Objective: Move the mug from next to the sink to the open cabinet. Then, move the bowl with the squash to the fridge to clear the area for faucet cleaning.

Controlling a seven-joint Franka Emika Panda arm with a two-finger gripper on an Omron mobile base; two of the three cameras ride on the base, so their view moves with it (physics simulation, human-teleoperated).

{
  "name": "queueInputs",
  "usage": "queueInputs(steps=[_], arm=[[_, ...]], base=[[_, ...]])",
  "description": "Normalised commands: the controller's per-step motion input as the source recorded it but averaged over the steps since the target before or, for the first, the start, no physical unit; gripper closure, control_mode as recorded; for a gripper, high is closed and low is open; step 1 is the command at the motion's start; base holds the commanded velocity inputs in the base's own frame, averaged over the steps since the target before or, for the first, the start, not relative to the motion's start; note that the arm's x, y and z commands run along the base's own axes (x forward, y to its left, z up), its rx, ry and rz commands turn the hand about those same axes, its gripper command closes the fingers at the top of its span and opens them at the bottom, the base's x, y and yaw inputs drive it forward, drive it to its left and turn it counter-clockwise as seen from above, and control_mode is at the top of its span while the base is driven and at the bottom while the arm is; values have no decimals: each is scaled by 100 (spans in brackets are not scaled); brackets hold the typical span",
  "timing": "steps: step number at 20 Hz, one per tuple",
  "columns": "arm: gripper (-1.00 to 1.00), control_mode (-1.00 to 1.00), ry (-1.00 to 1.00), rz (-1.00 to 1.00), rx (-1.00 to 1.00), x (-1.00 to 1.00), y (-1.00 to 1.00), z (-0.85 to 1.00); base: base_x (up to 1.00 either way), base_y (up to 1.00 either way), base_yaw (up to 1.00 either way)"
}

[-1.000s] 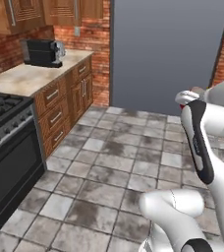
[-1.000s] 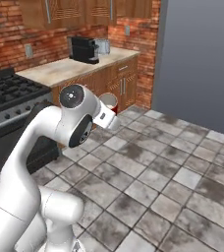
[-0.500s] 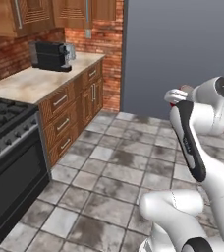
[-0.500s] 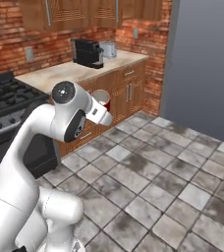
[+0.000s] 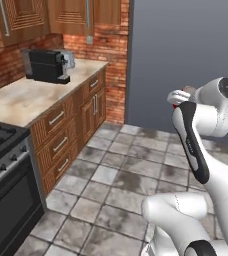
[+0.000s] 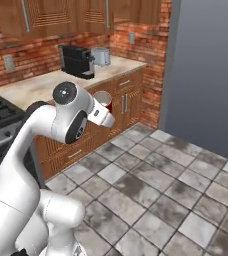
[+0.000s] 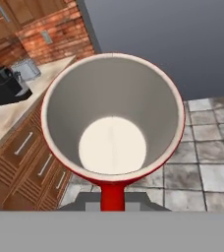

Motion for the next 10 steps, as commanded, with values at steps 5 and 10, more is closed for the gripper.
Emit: queueInputs(steps=[5,10], arm=[[100,100,0,0,0,0,0,0],[100,100,0,0,0,0,0,0]], base=[[100,0,0],[100,0,0]])
